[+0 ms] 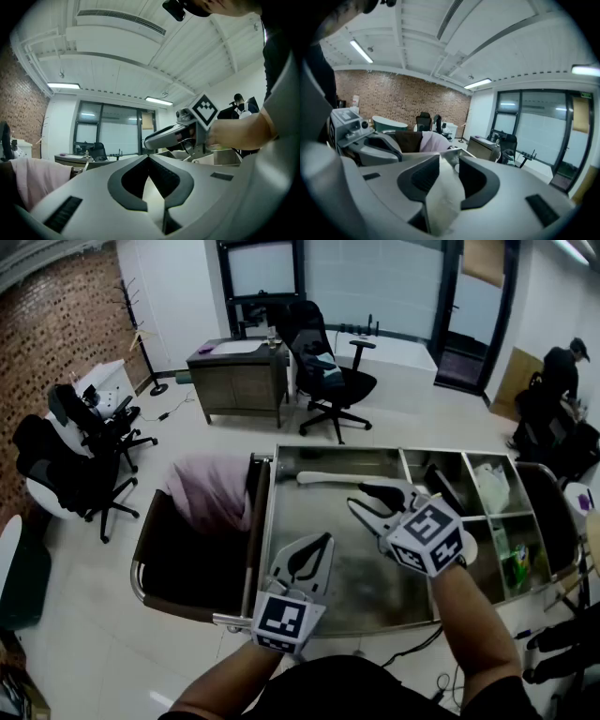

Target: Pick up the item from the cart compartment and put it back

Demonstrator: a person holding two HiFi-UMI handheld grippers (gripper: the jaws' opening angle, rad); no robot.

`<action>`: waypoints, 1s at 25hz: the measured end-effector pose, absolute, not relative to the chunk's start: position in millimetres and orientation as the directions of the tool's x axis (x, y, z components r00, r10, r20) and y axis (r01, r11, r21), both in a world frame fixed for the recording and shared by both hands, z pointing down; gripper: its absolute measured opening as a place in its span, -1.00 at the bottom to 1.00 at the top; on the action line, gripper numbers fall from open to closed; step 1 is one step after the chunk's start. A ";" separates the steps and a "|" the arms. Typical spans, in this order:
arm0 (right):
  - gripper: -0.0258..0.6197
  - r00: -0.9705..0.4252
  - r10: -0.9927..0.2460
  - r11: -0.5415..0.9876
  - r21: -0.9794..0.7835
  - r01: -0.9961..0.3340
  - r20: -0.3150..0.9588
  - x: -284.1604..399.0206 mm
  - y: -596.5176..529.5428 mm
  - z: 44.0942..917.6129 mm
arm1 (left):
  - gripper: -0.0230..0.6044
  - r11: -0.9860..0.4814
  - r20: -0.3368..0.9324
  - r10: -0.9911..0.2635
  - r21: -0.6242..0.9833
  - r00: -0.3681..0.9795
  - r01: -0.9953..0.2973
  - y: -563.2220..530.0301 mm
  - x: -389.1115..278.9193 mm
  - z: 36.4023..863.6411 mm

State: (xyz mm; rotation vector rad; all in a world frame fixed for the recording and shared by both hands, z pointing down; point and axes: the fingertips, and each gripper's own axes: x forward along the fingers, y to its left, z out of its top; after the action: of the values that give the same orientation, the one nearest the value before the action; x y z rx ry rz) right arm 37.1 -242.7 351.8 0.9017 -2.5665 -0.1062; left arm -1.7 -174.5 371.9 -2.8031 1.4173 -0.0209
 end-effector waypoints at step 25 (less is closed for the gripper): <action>-0.30 -0.358 -0.364 0.930 0.314 -0.191 0.860 14.8 -399.9 492.0 | -0.93 -0.582 0.012 -0.813 -0.008 0.582 -0.813 -180.7 -5.1 374.5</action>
State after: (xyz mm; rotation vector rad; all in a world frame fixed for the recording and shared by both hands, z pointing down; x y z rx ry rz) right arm 14.8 -399.9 492.0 0.4021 -1.9494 -0.1894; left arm -5.1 -180.7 374.5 -2.7923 1.4348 -0.0225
